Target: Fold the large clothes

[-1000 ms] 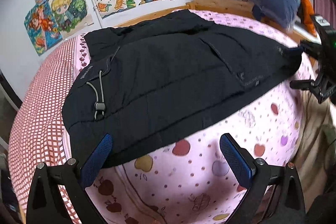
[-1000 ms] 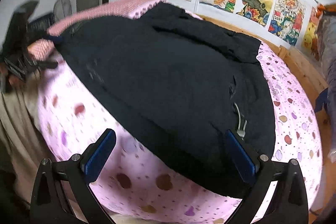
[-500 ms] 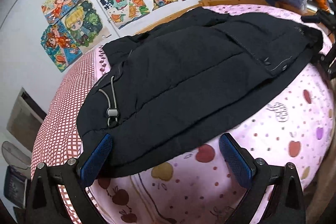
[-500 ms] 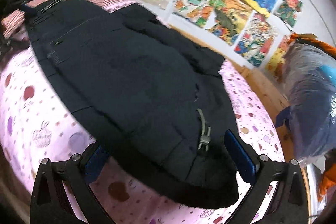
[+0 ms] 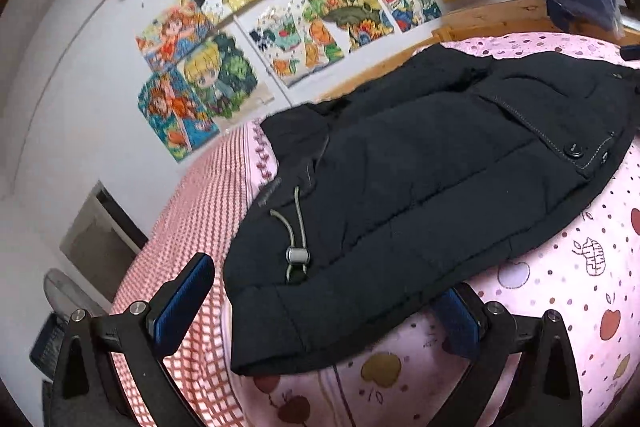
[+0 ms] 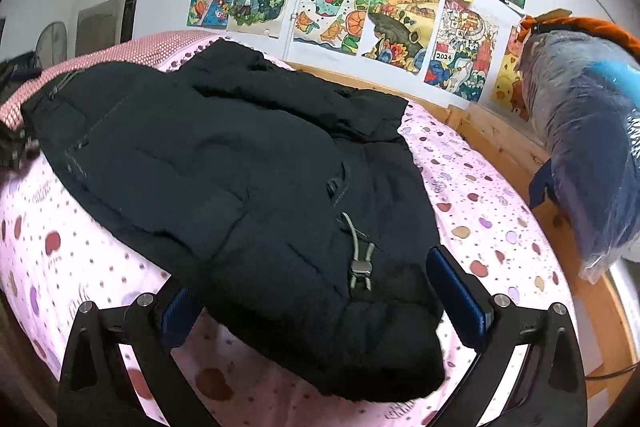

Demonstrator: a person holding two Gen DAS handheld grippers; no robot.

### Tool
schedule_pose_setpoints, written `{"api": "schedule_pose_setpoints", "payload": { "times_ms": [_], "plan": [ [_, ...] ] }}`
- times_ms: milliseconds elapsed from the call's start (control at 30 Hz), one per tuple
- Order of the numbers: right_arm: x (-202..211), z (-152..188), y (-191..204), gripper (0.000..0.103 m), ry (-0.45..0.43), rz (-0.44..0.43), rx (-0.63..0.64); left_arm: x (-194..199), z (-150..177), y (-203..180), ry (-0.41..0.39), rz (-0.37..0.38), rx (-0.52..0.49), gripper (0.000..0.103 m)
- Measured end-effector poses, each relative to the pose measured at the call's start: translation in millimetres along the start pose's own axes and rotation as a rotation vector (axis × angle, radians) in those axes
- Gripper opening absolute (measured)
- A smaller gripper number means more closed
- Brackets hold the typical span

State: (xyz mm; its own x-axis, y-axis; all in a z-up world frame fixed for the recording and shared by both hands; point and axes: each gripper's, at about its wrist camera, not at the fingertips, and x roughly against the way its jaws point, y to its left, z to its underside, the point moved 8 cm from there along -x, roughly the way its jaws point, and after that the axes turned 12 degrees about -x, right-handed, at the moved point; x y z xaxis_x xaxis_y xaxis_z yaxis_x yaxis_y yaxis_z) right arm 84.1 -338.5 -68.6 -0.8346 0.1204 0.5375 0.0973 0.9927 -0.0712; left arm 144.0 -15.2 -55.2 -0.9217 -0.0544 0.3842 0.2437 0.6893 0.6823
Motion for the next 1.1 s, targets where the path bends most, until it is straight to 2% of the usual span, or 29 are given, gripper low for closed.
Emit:
{"api": "schedule_pose_setpoints", "payload": {
  "times_ms": [33,133,200,300,433,533,600,733,800,900,967,1100],
  "plan": [
    [0,0,-1,0.093,-0.002,0.001,0.007,1,-1,-2,-0.006,-0.001,-0.01,0.098],
    [2,2,3,0.075,0.004,-0.016,0.012,2,-3,-10,-0.013,0.009,-0.046,0.086],
    [4,4,8,0.06,0.001,-0.032,0.02,2,-4,-12,-0.021,0.012,-0.06,0.078],
    [8,5,16,0.048,-0.016,-0.038,0.042,3,-6,-15,-0.034,0.019,-0.074,0.07],
    [10,6,19,0.039,-0.013,-0.078,0.014,5,-8,-22,-0.044,0.048,-0.088,0.057],
    [8,6,19,0.032,-0.012,-0.105,-0.005,6,-9,-28,-0.058,0.077,-0.103,0.042],
    [6,5,18,0.024,-0.01,-0.116,-0.027,7,-11,-31,-0.073,0.092,-0.112,0.03],
    [5,2,16,0.014,-0.017,-0.151,-0.115,12,-17,-30,-0.103,0.104,-0.096,0.02],
    [5,1,16,0.011,-0.038,-0.146,-0.125,15,-21,-27,-0.122,0.103,-0.076,0.011],
    [12,-5,17,0.008,-0.083,-0.141,-0.149,32,-31,-16,-0.192,0.058,-0.038,0.007],
    [25,-14,17,0.006,-0.144,-0.134,-0.142,50,-40,-6,-0.243,0.028,-0.022,0.007],
    [56,-32,20,0.005,-0.243,-0.131,-0.106,69,-45,17,-0.258,0.047,0.039,0.006]
  ]
}}
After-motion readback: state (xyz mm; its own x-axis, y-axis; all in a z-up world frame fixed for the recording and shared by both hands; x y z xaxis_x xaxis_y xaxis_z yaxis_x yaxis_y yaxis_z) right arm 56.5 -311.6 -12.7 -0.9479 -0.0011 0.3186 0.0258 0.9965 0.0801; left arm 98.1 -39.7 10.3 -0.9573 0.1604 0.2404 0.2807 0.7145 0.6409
